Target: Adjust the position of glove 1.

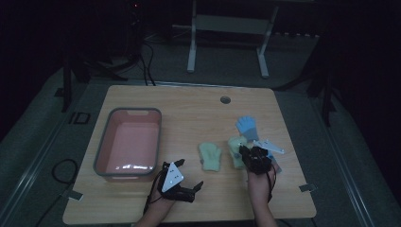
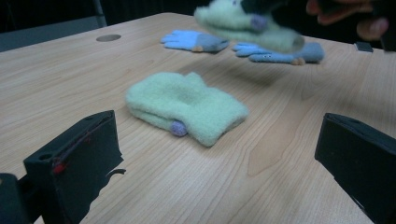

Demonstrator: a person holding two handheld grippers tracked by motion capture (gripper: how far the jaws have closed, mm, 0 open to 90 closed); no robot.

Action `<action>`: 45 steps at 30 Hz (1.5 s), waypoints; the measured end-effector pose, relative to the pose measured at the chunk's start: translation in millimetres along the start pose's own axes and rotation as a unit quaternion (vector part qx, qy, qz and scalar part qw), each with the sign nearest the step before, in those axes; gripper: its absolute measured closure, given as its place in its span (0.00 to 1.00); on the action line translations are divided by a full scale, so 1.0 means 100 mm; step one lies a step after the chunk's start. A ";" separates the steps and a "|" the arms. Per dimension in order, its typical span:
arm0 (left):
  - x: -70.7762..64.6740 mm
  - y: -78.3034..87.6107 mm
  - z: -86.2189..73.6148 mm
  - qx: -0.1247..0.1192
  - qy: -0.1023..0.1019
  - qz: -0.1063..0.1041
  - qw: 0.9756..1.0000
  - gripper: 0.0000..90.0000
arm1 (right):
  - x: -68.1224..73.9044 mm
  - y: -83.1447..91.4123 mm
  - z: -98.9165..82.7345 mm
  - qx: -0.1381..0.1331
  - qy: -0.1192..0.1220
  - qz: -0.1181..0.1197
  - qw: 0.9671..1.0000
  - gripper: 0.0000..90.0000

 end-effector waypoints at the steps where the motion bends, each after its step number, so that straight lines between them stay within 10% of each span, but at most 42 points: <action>1: 0.00 0.00 0.00 0.000 0.001 0.000 1.000 0.01 | -0.02 -0.02 -0.03 0.002 -0.004 -0.005 1.000 0.95; 16: -0.01 -0.01 0.00 0.004 -0.002 -0.005 1.000 0.01 | -0.26 -0.29 -0.34 0.035 -0.052 -0.023 0.998 0.87; 29: -0.01 -0.01 0.00 0.004 0.000 -0.008 1.000 0.01 | -0.30 -0.13 -0.06 0.083 0.039 0.037 0.995 0.66; 40: 0.00 -0.01 0.00 0.002 0.002 -0.007 1.000 0.01 | -0.42 0.00 0.09 0.146 0.159 0.144 0.966 0.67; 45: 0.00 0.00 0.00 -0.001 0.003 -0.005 1.000 0.01 | -0.48 0.00 0.02 0.145 0.151 0.143 0.967 0.67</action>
Point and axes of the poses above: each handheld gripper's, and its own axes: y roughly backward along the jaws, z roughly out of its top, x roughly to its left, the point moved 5 cm from there along -y, roughly forward along the jaws, and after that the axes turned 15 degrees about z, right-handed, at the moved point
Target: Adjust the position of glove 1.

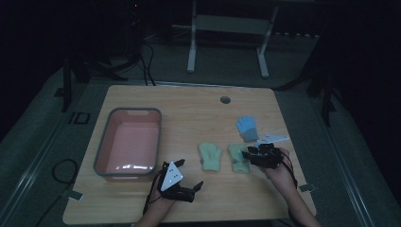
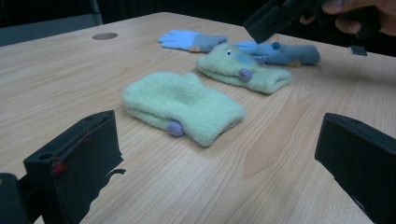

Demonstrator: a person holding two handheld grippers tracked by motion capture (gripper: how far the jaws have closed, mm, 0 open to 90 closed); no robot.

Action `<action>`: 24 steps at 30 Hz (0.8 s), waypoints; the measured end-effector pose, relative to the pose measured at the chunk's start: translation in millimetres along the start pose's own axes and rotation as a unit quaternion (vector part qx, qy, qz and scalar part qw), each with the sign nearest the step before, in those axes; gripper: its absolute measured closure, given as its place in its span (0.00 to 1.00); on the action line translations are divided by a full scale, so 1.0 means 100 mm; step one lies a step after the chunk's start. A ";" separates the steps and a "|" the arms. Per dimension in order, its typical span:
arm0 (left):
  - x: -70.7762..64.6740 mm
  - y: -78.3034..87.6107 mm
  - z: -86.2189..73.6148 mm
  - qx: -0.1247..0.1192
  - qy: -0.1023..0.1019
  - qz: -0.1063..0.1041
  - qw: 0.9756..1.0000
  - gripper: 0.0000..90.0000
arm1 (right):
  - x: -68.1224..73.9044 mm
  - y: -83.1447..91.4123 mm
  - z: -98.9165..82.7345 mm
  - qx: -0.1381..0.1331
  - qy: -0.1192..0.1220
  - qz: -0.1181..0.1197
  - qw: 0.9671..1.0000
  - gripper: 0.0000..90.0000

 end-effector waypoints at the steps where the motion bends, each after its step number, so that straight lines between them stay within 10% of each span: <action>1: -0.01 0.00 0.00 -0.001 -0.003 0.000 1.000 0.01 | -0.01 -0.02 -0.04 -0.001 -0.006 -0.006 1.000 0.67; 10: -0.02 0.00 0.00 -0.001 -0.010 0.001 1.000 0.01 | -0.02 -0.27 -0.25 -0.016 -0.005 -0.046 0.999 0.66; 16: -0.03 0.00 0.00 0.000 -0.013 0.002 1.000 0.01 | 0.04 -0.34 -0.29 -0.023 -0.004 -0.048 0.999 0.89; 24: -0.03 0.00 0.00 0.000 -0.014 0.004 1.000 0.01 | 0.15 -0.27 -0.17 -0.036 -0.020 -0.089 0.995 0.94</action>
Point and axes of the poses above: each handheld gripper's, and its own axes: y roughly backward along the jaws, z roughly out of its top, x roughly to its left, the point moved 5 cm from there along -y, roughly forward along the jaws, and after that the axes turned 15 degrees about z, right-handed, at the moved point
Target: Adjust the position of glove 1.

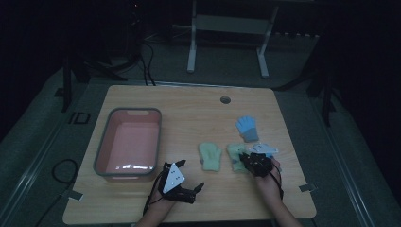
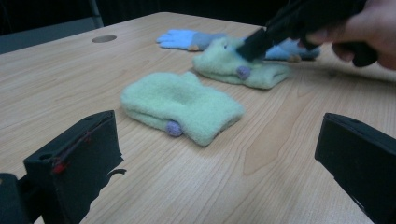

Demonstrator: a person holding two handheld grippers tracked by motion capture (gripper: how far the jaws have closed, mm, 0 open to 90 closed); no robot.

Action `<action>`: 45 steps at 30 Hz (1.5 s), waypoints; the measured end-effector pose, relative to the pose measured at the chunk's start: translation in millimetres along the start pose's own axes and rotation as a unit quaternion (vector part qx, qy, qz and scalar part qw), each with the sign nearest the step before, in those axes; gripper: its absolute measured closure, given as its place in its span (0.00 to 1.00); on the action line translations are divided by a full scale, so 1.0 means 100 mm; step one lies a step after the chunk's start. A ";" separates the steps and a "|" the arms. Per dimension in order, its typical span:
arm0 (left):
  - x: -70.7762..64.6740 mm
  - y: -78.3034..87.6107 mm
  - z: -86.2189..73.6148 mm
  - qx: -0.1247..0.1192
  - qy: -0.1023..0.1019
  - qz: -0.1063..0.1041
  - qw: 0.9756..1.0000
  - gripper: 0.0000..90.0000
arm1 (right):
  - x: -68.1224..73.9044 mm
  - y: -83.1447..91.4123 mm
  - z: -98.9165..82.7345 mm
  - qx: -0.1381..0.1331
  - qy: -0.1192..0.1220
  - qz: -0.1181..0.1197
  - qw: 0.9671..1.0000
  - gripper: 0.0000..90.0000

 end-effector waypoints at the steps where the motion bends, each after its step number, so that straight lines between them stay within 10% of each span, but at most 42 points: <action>1: 0.00 0.00 0.00 0.000 0.001 0.000 1.000 0.01 | 0.02 0.04 0.05 -0.008 -0.006 0.000 1.000 0.94; 5: 0.00 0.00 0.00 -0.001 0.000 0.003 1.000 0.01 | 0.12 0.16 0.28 -0.044 -0.031 0.005 0.999 0.94; 14: 0.01 0.00 0.00 -0.001 0.004 0.004 1.000 0.01 | 0.56 0.18 0.72 -0.070 -0.004 0.042 0.997 0.94; 24: 0.01 0.00 0.00 -0.001 0.001 0.004 1.000 0.01 | 0.85 -0.03 0.74 -0.059 -0.011 0.089 0.994 0.94; 45: -0.01 0.00 0.00 -0.001 -0.003 0.003 1.000 0.01 | 0.71 -0.54 0.40 0.019 -0.021 0.084 0.996 0.93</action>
Point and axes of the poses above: each handheld gripper's, and its own axes: y roughly backward along the jaws, z roughly out of its top, x roughly to its left, the point moved 5 cm from there along -y, roughly forward along the jaws, and after that the axes turned 15 degrees about z, right-handed, at the moved point
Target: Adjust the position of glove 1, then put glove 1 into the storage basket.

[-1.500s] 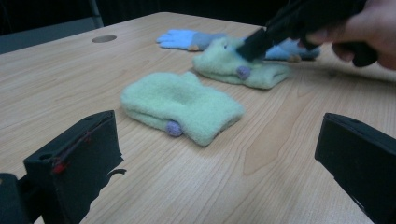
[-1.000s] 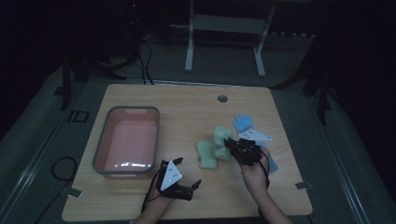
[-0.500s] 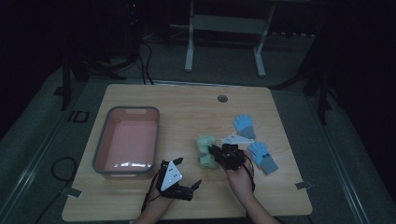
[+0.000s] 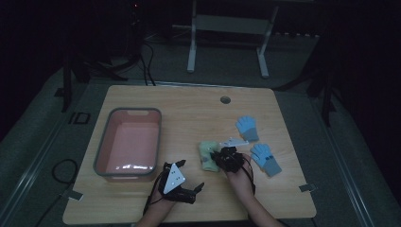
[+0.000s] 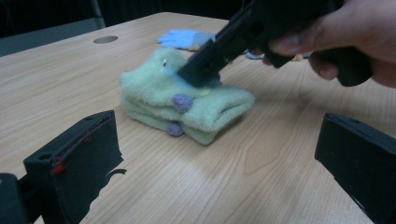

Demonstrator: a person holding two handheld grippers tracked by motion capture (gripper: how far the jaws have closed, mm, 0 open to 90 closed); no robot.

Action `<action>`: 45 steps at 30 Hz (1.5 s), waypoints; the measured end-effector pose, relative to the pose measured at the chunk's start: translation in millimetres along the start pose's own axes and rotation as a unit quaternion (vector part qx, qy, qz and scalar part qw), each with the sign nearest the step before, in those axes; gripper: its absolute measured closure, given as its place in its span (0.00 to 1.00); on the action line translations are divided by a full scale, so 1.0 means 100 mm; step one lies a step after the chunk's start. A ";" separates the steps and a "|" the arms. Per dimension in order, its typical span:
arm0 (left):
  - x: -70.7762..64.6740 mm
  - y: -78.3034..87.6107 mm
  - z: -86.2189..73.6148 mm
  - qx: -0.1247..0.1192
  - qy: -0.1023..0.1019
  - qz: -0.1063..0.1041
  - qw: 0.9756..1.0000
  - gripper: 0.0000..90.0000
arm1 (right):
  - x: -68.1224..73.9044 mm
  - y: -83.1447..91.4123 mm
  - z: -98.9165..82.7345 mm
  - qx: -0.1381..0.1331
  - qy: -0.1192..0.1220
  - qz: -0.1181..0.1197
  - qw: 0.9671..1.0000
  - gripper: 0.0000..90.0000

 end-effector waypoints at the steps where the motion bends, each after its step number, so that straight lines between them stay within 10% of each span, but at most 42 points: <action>1: 0.00 0.00 0.00 0.000 0.002 0.000 1.000 0.01 | -0.02 -0.01 -0.02 0.003 -0.001 -0.001 1.000 0.93; 10: 0.02 -0.03 0.00 0.013 0.002 -0.005 1.000 0.01 | -0.09 0.01 -0.02 0.013 0.011 0.002 1.000 0.89; 15: -0.02 -0.05 0.02 0.027 -0.033 0.022 0.999 0.01 | -0.02 0.16 0.02 0.000 0.026 0.013 1.000 0.63; 23: -0.01 -0.07 0.18 0.054 0.013 -0.032 0.998 0.01 | -0.04 0.32 0.12 0.003 0.056 0.061 0.997 0.14; 31: -0.07 -0.17 0.26 0.046 -0.044 -0.059 0.996 0.16 | -0.17 0.33 0.22 -0.004 0.052 0.093 0.994 0.15; 37: -0.13 -0.39 0.27 0.068 -0.120 -0.077 0.987 0.24 | -0.25 0.19 0.39 0.007 0.030 0.115 0.993 0.16; 45: -0.16 -0.58 0.27 0.087 -0.204 -0.096 0.970 0.38 | -0.39 -0.10 0.49 0.033 0.030 0.127 0.991 0.41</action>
Point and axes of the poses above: each handheld gripper's, and its own axes: y roughly backward along the jaws, z roughly out of its top, x roughly to its left, the point moved 5 cm from there along -y, roughly forward along the jaws, and after that the axes turned 15 degrees about z, right-handed, at the moved point
